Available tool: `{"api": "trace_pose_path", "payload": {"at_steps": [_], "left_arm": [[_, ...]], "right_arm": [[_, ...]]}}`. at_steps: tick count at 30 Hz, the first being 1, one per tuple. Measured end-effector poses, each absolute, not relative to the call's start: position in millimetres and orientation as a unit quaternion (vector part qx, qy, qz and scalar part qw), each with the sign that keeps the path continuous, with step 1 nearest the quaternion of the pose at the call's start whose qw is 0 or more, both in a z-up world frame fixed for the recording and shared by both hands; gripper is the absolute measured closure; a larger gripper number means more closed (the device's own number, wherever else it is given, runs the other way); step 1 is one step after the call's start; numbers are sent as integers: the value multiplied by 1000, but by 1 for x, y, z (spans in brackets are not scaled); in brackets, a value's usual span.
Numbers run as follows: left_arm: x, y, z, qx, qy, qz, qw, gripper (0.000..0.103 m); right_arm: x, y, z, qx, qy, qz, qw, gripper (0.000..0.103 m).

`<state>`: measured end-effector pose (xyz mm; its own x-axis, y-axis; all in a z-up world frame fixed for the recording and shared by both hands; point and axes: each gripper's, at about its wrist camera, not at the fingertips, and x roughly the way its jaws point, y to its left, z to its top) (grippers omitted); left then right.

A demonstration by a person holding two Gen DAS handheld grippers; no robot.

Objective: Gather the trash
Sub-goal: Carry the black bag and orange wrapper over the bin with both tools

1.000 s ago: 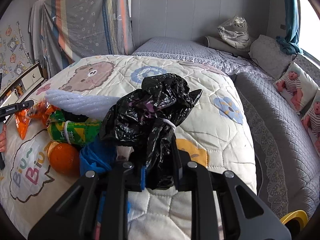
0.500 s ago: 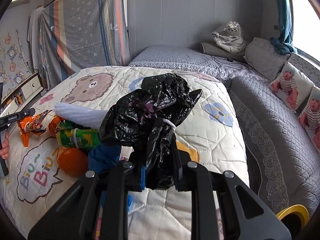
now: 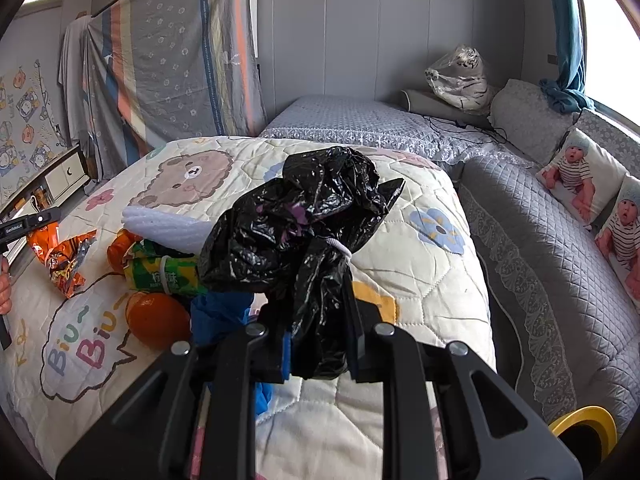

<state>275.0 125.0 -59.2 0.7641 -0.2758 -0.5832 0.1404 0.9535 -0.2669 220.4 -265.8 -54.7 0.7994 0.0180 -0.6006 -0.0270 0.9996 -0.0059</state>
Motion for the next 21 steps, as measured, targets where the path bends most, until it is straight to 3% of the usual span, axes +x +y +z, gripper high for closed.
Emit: {"api": "trace_pose_path", "payload": {"at_steps": [21], "left_arm": [[243, 53, -13, -85, 289, -198, 933, 99]], "right_arm": [[182, -284, -39, -11, 297, -7, 955, 85]]}}
